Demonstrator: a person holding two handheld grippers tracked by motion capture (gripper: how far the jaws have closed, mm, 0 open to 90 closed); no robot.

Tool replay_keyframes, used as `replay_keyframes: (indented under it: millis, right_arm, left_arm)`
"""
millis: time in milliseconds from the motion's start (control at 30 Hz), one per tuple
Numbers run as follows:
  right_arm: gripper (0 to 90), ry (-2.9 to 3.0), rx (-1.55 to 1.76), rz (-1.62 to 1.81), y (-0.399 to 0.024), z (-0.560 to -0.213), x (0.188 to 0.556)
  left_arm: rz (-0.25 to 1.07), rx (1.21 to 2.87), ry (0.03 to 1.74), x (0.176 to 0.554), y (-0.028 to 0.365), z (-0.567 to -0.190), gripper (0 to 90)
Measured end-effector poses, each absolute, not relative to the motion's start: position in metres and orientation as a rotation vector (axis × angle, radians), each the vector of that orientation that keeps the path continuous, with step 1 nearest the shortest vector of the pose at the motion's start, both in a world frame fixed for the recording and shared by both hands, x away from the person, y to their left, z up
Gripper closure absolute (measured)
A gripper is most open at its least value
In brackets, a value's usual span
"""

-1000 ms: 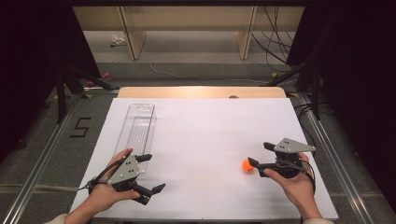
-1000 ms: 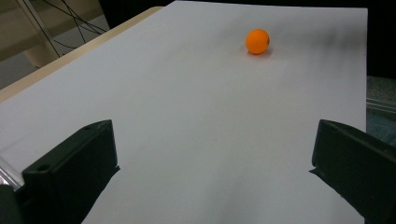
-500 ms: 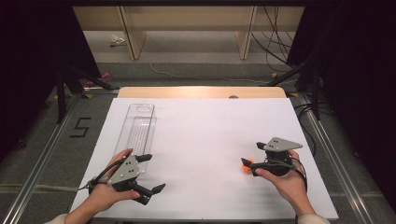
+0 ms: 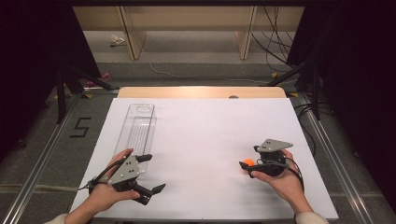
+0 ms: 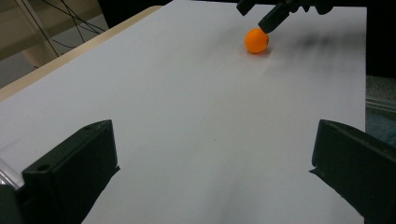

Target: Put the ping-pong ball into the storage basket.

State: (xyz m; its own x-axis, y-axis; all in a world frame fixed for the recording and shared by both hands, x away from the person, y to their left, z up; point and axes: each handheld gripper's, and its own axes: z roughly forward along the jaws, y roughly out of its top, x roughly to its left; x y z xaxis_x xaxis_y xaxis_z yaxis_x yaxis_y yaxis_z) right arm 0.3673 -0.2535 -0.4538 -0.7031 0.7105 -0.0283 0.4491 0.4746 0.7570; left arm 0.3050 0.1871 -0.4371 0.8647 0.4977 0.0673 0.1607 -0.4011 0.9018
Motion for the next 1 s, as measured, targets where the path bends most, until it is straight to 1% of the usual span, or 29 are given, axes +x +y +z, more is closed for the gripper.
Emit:
replay_keyframes:
  millis: [300,400,467,567,600,833,1000]
  right_arm:
    - [18.8,2.477,1.008,0.961,-0.25,-0.467,0.373]
    - [21.2,2.491,1.01,0.933,-0.25,-0.47,0.375]
    - [27.1,2.508,1.009,0.924,-0.249,-0.472,0.376]
    - [28.6,2.514,1.003,0.917,-0.249,-0.472,0.376]
    - [30.7,2.519,1.002,0.913,-0.249,-0.472,0.376]
    - [32.5,2.535,0.998,0.9,-0.248,-0.474,0.376]
    - [36.4,2.547,1.001,0.885,-0.248,-0.475,0.376]
  left_arm:
    - [0.396,1.979,0.481,0.305,0.187,-0.437,0.0]
    - [0.395,1.98,0.479,0.305,0.187,-0.437,0.0]
    - [0.395,1.981,0.478,0.305,0.187,-0.437,0.0]
    - [0.396,1.981,0.478,0.305,0.187,-0.437,0.0]
    - [0.396,1.981,0.478,0.305,0.187,-0.437,0.0]
    - [0.395,1.982,0.478,0.305,0.187,-0.437,0.0]
    - [0.394,1.983,0.477,0.305,0.187,-0.437,0.0]
